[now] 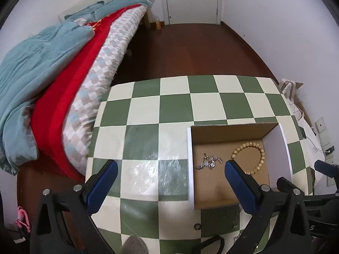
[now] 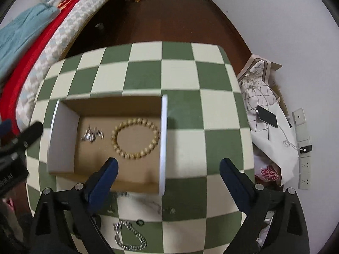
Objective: Organize jewelry
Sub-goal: 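Open both grippers to drop the bracelets into the box, then withdraw both grippers from the box back over the table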
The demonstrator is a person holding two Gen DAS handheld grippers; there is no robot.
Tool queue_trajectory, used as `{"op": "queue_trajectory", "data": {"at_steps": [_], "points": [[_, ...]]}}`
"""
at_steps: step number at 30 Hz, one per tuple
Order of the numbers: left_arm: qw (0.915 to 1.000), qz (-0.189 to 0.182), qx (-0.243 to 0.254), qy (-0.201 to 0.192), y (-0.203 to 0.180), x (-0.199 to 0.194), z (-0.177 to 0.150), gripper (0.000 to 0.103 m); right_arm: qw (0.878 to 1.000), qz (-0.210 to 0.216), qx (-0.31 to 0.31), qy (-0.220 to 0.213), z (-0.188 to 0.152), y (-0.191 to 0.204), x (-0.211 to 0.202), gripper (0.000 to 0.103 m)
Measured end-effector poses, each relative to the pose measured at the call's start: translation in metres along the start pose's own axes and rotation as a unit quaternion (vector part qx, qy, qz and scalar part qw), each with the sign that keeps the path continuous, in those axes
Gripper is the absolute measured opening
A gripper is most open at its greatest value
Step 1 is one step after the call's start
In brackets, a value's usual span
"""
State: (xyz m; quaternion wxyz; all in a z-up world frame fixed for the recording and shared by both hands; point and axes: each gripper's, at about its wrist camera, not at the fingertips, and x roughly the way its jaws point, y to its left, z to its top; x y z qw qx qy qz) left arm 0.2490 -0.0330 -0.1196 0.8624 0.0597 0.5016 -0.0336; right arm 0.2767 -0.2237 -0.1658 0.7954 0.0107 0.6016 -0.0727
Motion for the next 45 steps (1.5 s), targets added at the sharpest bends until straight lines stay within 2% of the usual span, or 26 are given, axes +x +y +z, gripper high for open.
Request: {"op": "queue_trajectory", "data": {"at_steps": [2,10,25,35,41,45], "points": [[1.0,-0.002,-0.004,-0.002,0.001,-0.006,-0.005,0.103,1.0,0.0,-0.002,-0.002,-0.009,0.004,-0.002,0.103],[0.9997,0.007,-0.013,-0.018,0.009,-0.041,-0.027,0.103,0.999,0.001,0.006,-0.034,-0.035,0.01,-0.029,0.103],[0.9963,0.003,-0.008,-0.085,0.013,-0.133,-0.057,0.103,0.992,-0.012,0.003,-0.123,-0.081,0.01,-0.121,0.103],[0.9931,-0.003,-0.025,-0.115,0.016,-0.171,-0.075,0.103,0.984,-0.004,0.015,-0.176,-0.111,0.004,-0.183,0.103],[0.9929,0.032,-0.029,-0.111,0.019,-0.16,-0.089,0.103,0.981,0.017,0.027,-0.19,-0.125,-0.002,-0.195,0.103],[0.9917,0.093,-0.009,-0.088,0.018,-0.129,-0.109,0.103,0.988,0.032,0.04,-0.149,-0.136,-0.008,-0.163,0.103]]}}
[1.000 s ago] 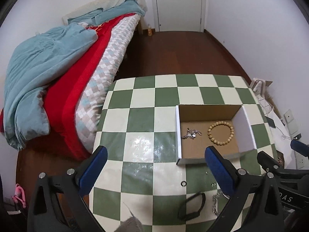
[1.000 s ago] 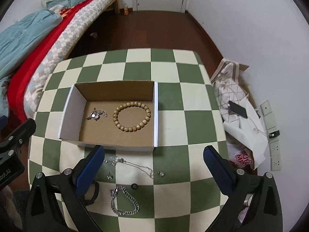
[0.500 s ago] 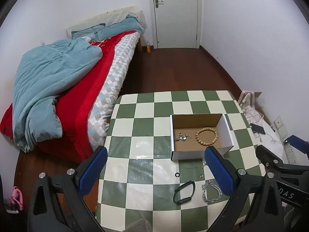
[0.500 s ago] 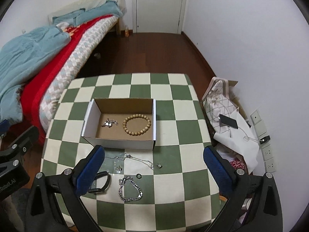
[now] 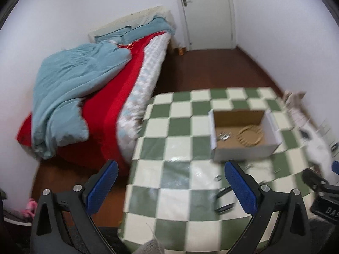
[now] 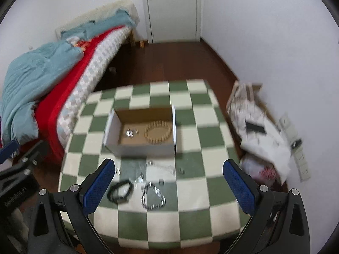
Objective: Organize jewelry
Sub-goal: 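Withdraw both grippers from the box back over the table, then lower the left gripper onto the black watch band and close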
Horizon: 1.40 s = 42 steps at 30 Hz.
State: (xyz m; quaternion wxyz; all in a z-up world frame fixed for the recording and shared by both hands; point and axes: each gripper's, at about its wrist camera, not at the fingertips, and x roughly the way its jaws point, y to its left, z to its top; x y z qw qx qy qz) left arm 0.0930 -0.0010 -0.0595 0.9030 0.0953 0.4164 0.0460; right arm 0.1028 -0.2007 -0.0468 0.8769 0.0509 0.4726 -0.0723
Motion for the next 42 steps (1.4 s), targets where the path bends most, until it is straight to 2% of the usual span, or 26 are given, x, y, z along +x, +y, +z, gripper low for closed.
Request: {"op": "queue_trajectory", "data": {"at_steps": [2,4,5,6,9,11,15,18,21,23,24,25,26,27,28,29,31,37,42], "points": [[0.9995,0.021,0.017,0.016,-0.005,0.018,-0.016,0.103,1.0,0.0,0.011,0.024,-0.016,-0.006,0.02,0.102],[0.9986,0.023,0.03,0.035,-0.01,0.033,-0.028,0.103,0.998,0.007,0.023,0.059,-0.035,-0.013,0.049,0.088],[0.9979,0.021,0.042,0.044,-0.014,0.04,-0.034,0.103,0.997,0.008,0.027,0.074,-0.043,-0.015,0.061,0.073],[0.9965,0.016,0.063,0.053,-0.022,0.048,-0.042,0.103,0.995,0.01,0.031,0.09,-0.051,-0.017,0.074,0.067],[0.9891,0.007,0.138,0.051,-0.05,0.058,-0.058,0.103,0.99,0.03,0.056,0.129,-0.077,-0.026,0.11,0.067],[0.9816,-0.001,0.183,0.053,-0.067,0.063,-0.064,0.103,0.987,0.028,0.067,0.144,-0.089,-0.03,0.124,0.067],[0.963,-0.038,0.258,0.069,-0.101,0.078,-0.077,0.102,0.983,0.024,0.082,0.162,-0.103,-0.039,0.138,0.067],[0.9512,-0.058,0.293,0.079,-0.12,0.086,-0.087,0.092,0.982,0.018,0.084,0.167,-0.107,-0.045,0.141,0.067],[0.9437,-0.074,0.308,0.095,-0.13,0.095,-0.094,0.077,0.981,0.013,0.091,0.171,-0.11,-0.052,0.142,0.067],[0.9394,-0.081,0.314,0.112,-0.136,0.102,-0.099,0.053,0.98,0.012,0.096,0.172,-0.11,-0.056,0.142,0.067],[0.9397,-0.085,0.313,0.108,-0.137,0.103,-0.1,0.051,0.98,0.011,0.097,0.173,-0.11,-0.057,0.142,0.067],[0.9404,-0.09,0.31,0.108,-0.137,0.102,-0.1,0.043,0.98,0.012,0.098,0.174,-0.109,-0.058,0.143,0.067],[0.9396,-0.099,0.306,0.117,-0.139,0.103,-0.099,0.027,0.979,0.013,0.101,0.175,-0.109,-0.059,0.144,0.067],[0.941,-0.111,0.295,0.123,-0.138,0.104,-0.098,0.022,0.979,0.012,0.101,0.176,-0.108,-0.06,0.144,0.067],[0.9421,-0.109,0.289,0.129,-0.138,0.106,-0.097,0.013,0.979,0.013,0.101,0.177,-0.108,-0.06,0.145,0.067],[0.9433,-0.107,0.285,0.133,-0.136,0.107,-0.096,0.01,0.979,0.014,0.101,0.177,-0.107,-0.06,0.146,0.067],[0.9488,-0.109,0.262,0.139,-0.13,0.111,-0.096,0.009,0.979,0.017,0.101,0.177,-0.107,-0.058,0.147,0.067],[0.9656,-0.081,0.19,0.158,-0.095,0.12,-0.092,0.009,0.978,0.043,0.104,0.175,-0.104,-0.047,0.151,0.067],[0.97,-0.071,0.155,0.173,-0.073,0.124,-0.095,0.009,0.98,0.055,0.089,0.17,-0.102,-0.023,0.162,0.067]]}}
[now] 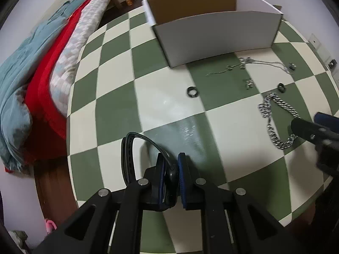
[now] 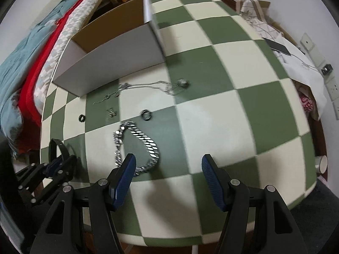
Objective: Organize jewelry
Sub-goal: 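Lower the left gripper onto the black watch band and close, then grasp the thick silver curb chain with the right gripper while the left holds the watch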
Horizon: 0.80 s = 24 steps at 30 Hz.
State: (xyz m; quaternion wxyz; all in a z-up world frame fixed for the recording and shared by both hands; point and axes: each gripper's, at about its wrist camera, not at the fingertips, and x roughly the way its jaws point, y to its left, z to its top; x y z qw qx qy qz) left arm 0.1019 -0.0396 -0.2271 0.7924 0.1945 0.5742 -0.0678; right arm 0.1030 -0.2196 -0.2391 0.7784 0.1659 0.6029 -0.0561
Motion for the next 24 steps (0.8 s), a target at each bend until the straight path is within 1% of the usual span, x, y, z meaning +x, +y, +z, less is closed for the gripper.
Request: {"op": "queue_trajectory", "data": {"at_steps": [1,2,4,5,6,7,8,11,18,24], "points": [[1.0,0.001,-0.001,0.001,0.002,0.001,-0.001,0.009,1.0,-0.009,-0.01,0.003,-0.001,0.006,0.005,0.067],[1.0,0.003,-0.004,0.002,0.003,0.001,-0.002,0.009,0.999,-0.028,-0.028,-0.009,-0.002,0.014,0.006,0.061],[1.0,0.005,-0.007,0.002,0.003,0.002,-0.003,0.009,0.997,-0.056,-0.058,-0.013,-0.005,0.027,0.009,0.053],[0.9999,0.006,-0.009,0.001,0.005,0.002,-0.003,0.009,0.993,-0.081,-0.081,-0.02,-0.007,0.036,0.011,0.039],[0.9999,0.006,-0.012,0.001,0.004,0.002,-0.004,0.009,0.991,-0.096,-0.094,-0.027,-0.008,0.041,0.012,0.02],[0.9999,0.006,-0.013,0.002,0.006,0.003,-0.003,0.009,0.99,-0.093,-0.1,-0.03,-0.009,0.044,0.012,0.012],[0.9999,0.005,-0.016,0.001,0.006,0.003,-0.003,0.009,0.989,-0.097,-0.106,-0.031,-0.011,0.047,0.012,0.009],[0.9998,0.004,-0.017,0.002,0.006,0.003,-0.002,0.009,0.987,-0.107,-0.114,-0.034,-0.012,0.052,0.013,0.009],[0.9998,0.001,-0.021,0.002,0.006,0.003,-0.002,0.009,0.987,-0.108,-0.114,-0.038,-0.014,0.052,0.012,0.009],[0.9991,-0.015,-0.039,0.0,0.013,-0.002,-0.002,0.009,0.988,-0.1,-0.109,-0.037,-0.014,0.046,0.01,0.009]]}}
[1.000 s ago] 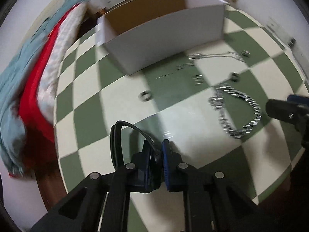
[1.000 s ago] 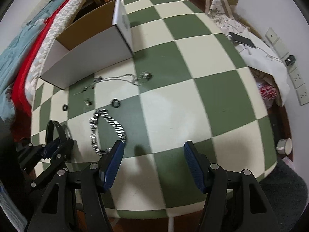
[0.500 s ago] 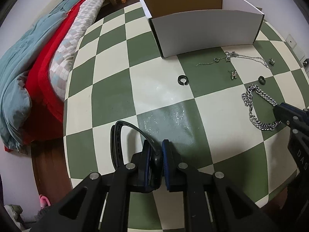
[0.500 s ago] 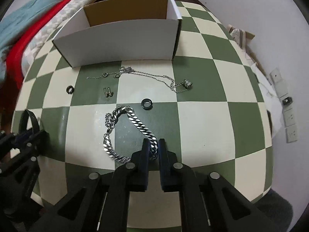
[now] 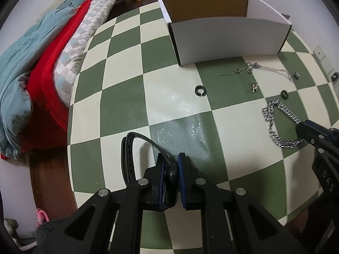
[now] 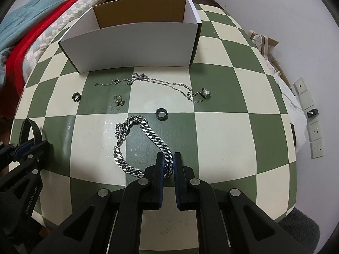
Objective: Organize jewelry
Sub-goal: 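Grasp the thick silver curb chain with the right gripper while the left holds the watch, then lift the watch band and curb chain and carry them over the box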
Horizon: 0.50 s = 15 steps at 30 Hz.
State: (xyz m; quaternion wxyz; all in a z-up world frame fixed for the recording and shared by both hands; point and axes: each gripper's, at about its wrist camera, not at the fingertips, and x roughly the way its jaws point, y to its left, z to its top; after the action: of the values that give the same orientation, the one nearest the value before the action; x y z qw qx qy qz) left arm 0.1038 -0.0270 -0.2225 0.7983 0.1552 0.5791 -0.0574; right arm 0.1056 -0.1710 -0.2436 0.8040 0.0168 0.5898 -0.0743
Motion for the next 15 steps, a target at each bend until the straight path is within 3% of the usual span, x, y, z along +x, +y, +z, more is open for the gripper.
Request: {"op": "queue_trajectory", "data": {"at_steps": [15], "points": [[0.9971,-0.047,-0.034,-0.049,0.005,-0.058,0.02,0.009,0.996,0.062,0.032,-0.056,0.017,-0.015,-0.069,0.008]]}}
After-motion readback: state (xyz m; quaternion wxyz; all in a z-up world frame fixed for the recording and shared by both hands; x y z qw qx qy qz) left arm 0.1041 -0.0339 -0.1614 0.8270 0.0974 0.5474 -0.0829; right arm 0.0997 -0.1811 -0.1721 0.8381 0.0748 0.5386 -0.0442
